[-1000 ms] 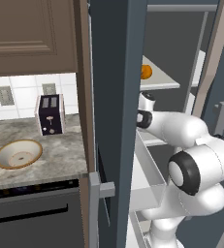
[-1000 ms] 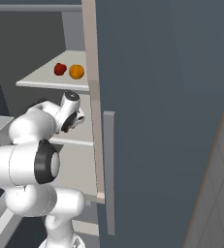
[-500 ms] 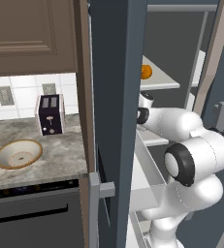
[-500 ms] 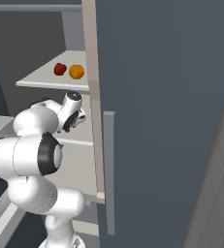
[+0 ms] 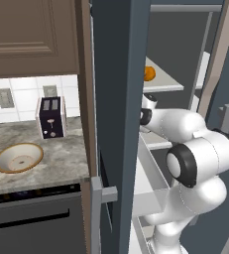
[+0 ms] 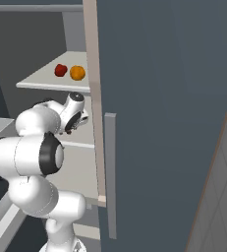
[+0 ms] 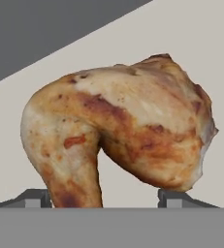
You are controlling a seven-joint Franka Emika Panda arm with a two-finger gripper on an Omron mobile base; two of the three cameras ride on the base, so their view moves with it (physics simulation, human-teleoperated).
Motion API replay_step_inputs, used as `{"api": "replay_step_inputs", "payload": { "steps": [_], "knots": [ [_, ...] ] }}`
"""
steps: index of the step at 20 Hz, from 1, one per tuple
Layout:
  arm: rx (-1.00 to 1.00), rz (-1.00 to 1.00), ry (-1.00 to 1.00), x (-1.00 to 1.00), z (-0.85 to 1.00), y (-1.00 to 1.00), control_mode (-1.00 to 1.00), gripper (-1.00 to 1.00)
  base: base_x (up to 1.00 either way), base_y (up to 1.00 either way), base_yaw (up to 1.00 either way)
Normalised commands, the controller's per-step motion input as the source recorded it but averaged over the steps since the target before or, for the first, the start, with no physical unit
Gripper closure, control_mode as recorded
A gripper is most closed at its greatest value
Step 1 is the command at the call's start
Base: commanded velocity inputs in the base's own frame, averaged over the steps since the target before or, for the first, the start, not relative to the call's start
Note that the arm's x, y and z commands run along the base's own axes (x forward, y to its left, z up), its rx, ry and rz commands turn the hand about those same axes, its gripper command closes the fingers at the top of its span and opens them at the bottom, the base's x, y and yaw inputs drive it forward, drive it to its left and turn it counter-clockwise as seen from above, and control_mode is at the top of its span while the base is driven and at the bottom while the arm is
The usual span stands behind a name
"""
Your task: Take the bell pepper, chicken drumstick, and orange from the freezer and place them in the bowl on the counter.
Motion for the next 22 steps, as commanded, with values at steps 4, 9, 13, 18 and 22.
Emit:
{"api": "replay_step_inputs", "payload": {
  "steps": [4, 9, 13, 18, 22],
  "knots": [
    [0.00, 0.01, 0.00, 0.00, -0.22, 0.00, -1.00, 1.00, 0.00, 0.00, 0.00],
    [0.00, 0.01, 0.00, 0.01, -0.06, 0.00, -1.00, 1.00, 0.00, 0.00, 0.00],
    [0.00, 0.00, 0.00, 0.00, 0.00, 0.00, -1.00, 1.00, 0.00, 0.00, 0.00],
    [0.00, 0.00, 0.00, 0.00, 0.00, 0.00, -1.00, 1.00, 0.00, 0.00, 0.00],
    [0.00, 0.00, -0.09, -0.14, 0.00, -0.04, -1.00, 1.00, 0.00, 0.00, 0.00]
  ]
}}
